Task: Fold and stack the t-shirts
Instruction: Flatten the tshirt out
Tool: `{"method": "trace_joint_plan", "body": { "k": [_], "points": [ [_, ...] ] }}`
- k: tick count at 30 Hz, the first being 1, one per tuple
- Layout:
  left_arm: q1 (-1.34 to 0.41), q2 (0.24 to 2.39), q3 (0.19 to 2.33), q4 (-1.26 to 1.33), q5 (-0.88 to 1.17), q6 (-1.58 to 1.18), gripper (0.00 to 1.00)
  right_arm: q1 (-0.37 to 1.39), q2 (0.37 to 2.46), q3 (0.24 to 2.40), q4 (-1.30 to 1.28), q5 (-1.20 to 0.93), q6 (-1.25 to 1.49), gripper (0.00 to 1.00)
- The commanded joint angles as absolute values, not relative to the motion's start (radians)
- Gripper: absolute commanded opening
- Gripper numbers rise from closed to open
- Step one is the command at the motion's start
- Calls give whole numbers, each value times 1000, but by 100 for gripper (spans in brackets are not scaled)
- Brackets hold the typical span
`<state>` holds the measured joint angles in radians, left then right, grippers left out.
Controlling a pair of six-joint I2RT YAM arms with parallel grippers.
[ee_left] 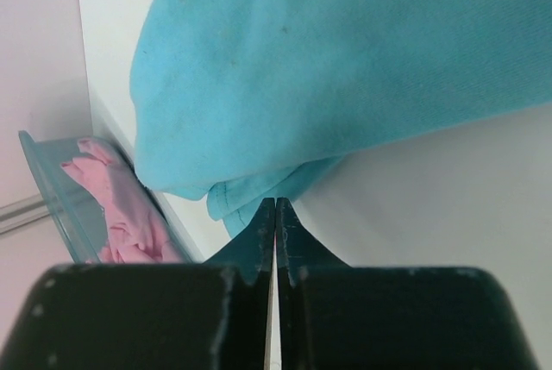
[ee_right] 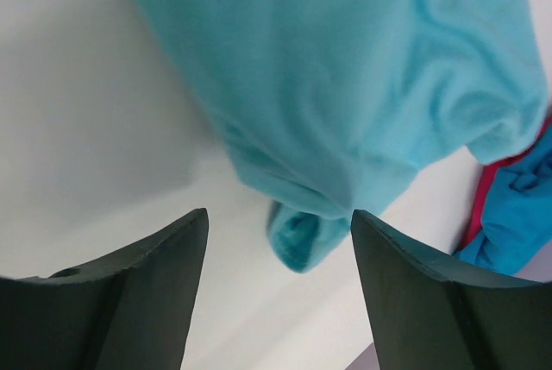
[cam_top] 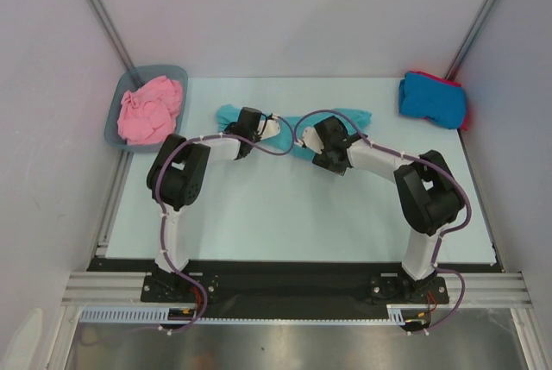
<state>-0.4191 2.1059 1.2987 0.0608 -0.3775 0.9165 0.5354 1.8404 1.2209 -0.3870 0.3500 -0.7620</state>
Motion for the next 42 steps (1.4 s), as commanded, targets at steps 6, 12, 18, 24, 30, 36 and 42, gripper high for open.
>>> {"method": "trace_joint_plan", "body": {
  "k": [6, 12, 18, 24, 30, 36, 42],
  "points": [
    [-413, 2069, 1342, 58, -368, 897, 0, 612, 1807, 1151, -329, 314, -781, 73],
    [-413, 2057, 1355, 40, -373, 881, 0, 635, 1876, 1149, -201, 359, -801, 71],
    [-413, 2043, 1339, 29, -376, 870, 0, 635, 1936, 1150, -115, 380, -834, 67],
    [-413, 2029, 1321, 32, -379, 870, 0, 634, 1968, 1161, -117, 385, -830, 26],
    [-413, 2019, 1302, 37, -380, 865, 0, 626, 1942, 1212, -220, 356, -807, 10],
    [-413, 2016, 1293, 38, -380, 859, 0, 557, 1922, 1443, -575, 110, -713, 4],
    [-413, 2010, 1290, 31, -377, 841, 0, 453, 2035, 1816, -1071, -240, -699, 4]
  ]
}}
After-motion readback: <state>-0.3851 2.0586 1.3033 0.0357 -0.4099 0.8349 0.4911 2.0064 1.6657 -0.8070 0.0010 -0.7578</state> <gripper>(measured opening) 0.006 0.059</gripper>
